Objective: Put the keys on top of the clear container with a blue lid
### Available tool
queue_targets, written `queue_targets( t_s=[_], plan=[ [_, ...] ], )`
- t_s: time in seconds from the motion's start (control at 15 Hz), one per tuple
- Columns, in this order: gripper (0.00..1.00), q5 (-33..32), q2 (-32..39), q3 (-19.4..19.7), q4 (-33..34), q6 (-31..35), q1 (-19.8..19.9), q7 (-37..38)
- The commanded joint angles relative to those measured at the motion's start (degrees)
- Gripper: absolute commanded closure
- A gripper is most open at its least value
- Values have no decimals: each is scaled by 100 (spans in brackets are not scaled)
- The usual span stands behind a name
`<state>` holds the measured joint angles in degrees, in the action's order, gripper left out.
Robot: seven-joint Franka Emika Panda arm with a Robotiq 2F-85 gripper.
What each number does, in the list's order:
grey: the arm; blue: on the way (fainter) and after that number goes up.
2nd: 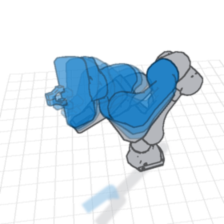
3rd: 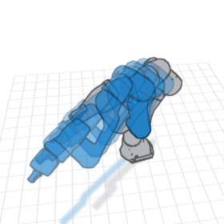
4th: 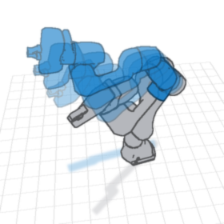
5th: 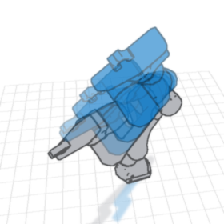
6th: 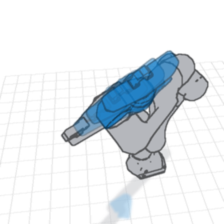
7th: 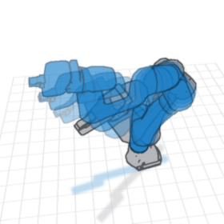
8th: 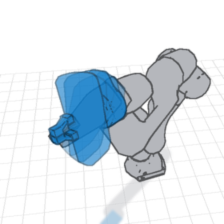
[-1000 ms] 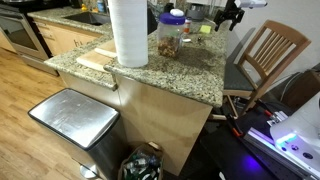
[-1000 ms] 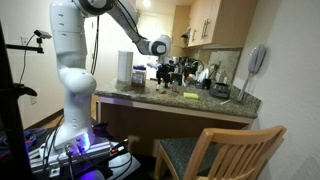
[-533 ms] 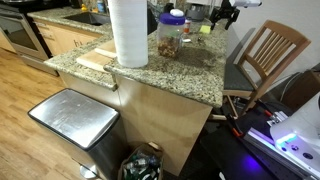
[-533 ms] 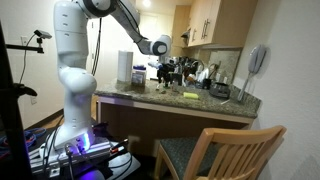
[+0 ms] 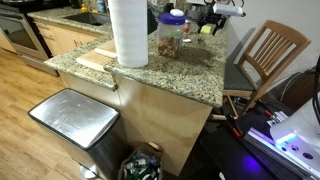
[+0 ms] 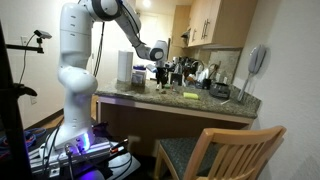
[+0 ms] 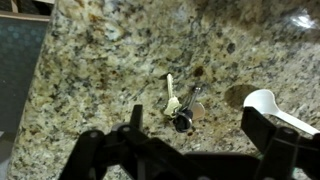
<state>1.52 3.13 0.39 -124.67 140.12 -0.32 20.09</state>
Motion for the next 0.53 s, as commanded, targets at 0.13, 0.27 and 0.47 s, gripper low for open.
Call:
queue_targets(
  t_s=[0.13, 0.27, 0.47],
  plan=[
    [0, -263, 291, 18, 89, 163, -131, 601],
    [0, -302, 396, 29, 151, 180, -157, 691],
    [0, -510, 508, 104, 189, 69, -150, 855]
  ],
)
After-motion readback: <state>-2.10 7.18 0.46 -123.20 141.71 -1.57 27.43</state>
